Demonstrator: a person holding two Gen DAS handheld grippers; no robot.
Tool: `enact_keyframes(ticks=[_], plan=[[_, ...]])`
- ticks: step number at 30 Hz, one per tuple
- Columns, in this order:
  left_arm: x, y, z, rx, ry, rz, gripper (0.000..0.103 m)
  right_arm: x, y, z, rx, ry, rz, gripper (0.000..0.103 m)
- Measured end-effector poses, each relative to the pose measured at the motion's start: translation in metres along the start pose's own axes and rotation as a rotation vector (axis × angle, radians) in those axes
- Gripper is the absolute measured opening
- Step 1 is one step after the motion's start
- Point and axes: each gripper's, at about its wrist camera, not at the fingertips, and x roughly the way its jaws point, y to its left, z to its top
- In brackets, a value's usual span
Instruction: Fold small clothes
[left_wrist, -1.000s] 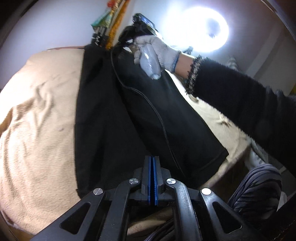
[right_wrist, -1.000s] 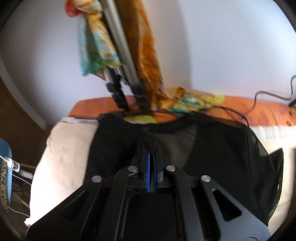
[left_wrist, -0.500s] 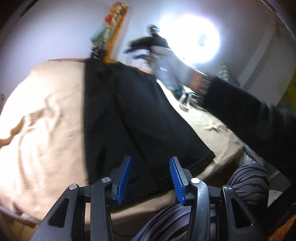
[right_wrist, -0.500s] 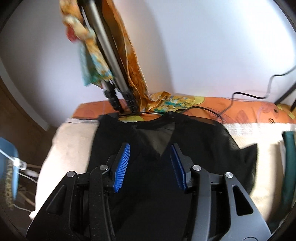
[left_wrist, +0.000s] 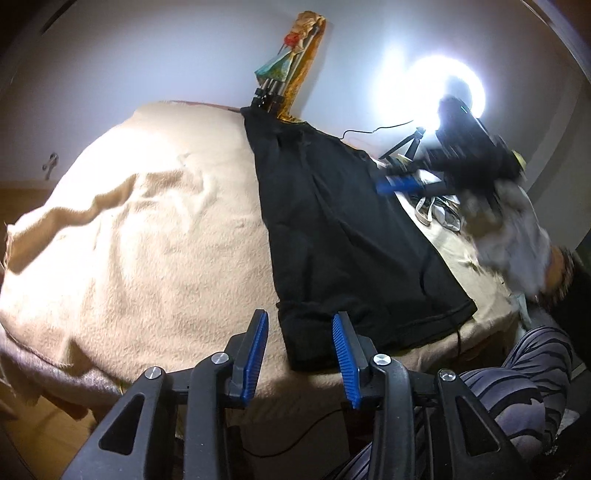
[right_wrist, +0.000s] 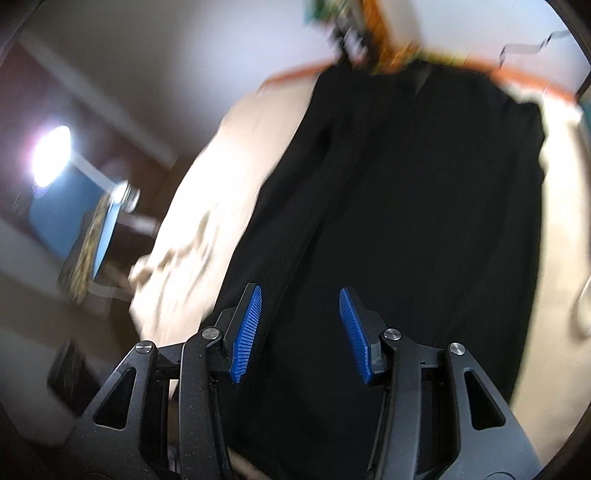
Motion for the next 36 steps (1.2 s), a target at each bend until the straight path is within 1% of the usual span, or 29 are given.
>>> enact_keyframes(ticks=[1,2,5,7,8,9,10,11,12,13,14,16,17,18,20,21,22,23,24,25,26,27,28,29,31,32,34,36], plan=[[0.001,0.003,0.0,-0.014,0.003,-0.01,0.036,0.008,0.008,-0.017,-0.014,0.045,0.009,0.048],[0.002,0.008,0.0,-0.032,0.009,-0.026,0.036,0.013,0.014,-0.03,-0.024,0.071,0.015,0.048],[0.012,0.019,0.001,-0.091,0.036,-0.087,0.036,0.029,0.021,-0.057,-0.045,0.14,0.026,0.046],[0.019,0.023,0.001,-0.121,0.048,-0.111,0.036,0.035,0.024,-0.068,-0.042,0.165,0.017,0.045],[0.022,0.024,0.001,-0.133,0.054,-0.129,0.036,0.037,0.025,-0.073,-0.034,0.172,0.028,0.045],[0.025,0.025,0.001,-0.147,0.059,-0.151,0.034,0.037,0.027,-0.076,-0.033,0.17,0.034,0.044],[0.026,0.025,0.001,-0.153,0.06,-0.162,0.028,0.037,0.03,-0.078,-0.036,0.165,0.036,0.042],[0.028,0.024,0.001,-0.156,0.063,-0.169,0.025,0.037,0.031,-0.08,-0.036,0.161,0.043,0.038],[0.029,0.023,0.001,-0.159,0.067,-0.17,0.017,0.038,0.033,-0.081,-0.028,0.16,0.053,0.034],[0.03,0.022,0.001,-0.158,0.071,-0.169,0.008,0.04,0.034,-0.083,-0.02,0.162,0.066,0.028],[0.03,0.02,0.001,-0.157,0.075,-0.169,0.006,0.042,0.037,-0.086,-0.02,0.165,0.075,0.025],[0.028,0.016,0.002,-0.146,0.077,-0.171,0.004,0.045,0.041,-0.091,-0.039,0.166,0.059,0.022],[0.027,0.014,0.003,-0.141,0.079,-0.167,0.003,0.046,0.043,-0.093,-0.047,0.167,0.051,0.013],[0.026,0.012,0.003,-0.14,0.079,-0.163,0.002,0.047,0.045,-0.093,-0.052,0.168,0.043,0.008],[0.023,0.01,0.004,-0.153,0.078,-0.165,0.002,0.043,0.045,-0.092,-0.043,0.154,0.042,0.003],[0.02,0.011,0.004,-0.17,0.075,-0.171,0.002,0.038,0.043,-0.093,-0.036,0.143,0.052,0.003],[0.018,0.01,0.004,-0.175,0.071,-0.167,0.002,0.031,0.042,-0.093,-0.029,0.125,0.065,0.002],[0.017,0.009,0.003,-0.164,0.07,-0.145,0.002,0.025,0.04,-0.093,-0.025,0.109,0.07,0.002],[0.018,0.007,0.001,-0.136,0.075,-0.088,0.002,0.023,0.038,-0.094,-0.029,0.107,0.046,0.002],[0.02,0.007,-0.001,-0.125,0.086,-0.049,0.015,0.024,0.038,-0.096,-0.04,0.113,0.012,0.002],[0.024,0.01,-0.003,-0.132,0.109,-0.045,0.022,0.026,0.036,-0.099,-0.048,0.12,-0.006,0.002],[0.023,0.011,-0.003,-0.138,0.104,-0.065,0.024,0.027,0.034,-0.101,-0.046,0.119,0.012,0.002],[0.02,0.011,-0.001,-0.131,0.105,-0.054,0.028,0.026,0.034,-0.102,-0.041,0.116,0.027,0.002],[0.015,0.01,0.0,-0.116,0.096,-0.032,0.029,0.022,0.033,-0.104,-0.039,0.103,0.042,0.002],[0.001,0.007,0.008,-0.072,0.055,0.019,0.029,0.01,0.033,-0.107,-0.052,0.057,0.057,0.003],[-0.005,0.006,0.014,-0.055,0.04,0.037,0.029,-0.001,0.032,-0.109,-0.06,0.02,0.06,0.004],[-0.018,0.002,0.029,0.002,0.0,0.085,0.029,-0.017,0.032,-0.113,-0.071,-0.041,0.042,0.008],[-0.029,-0.006,0.049,0.061,-0.039,0.115,0.029,-0.038,0.031,-0.118,-0.07,-0.123,0.007,0.012]])
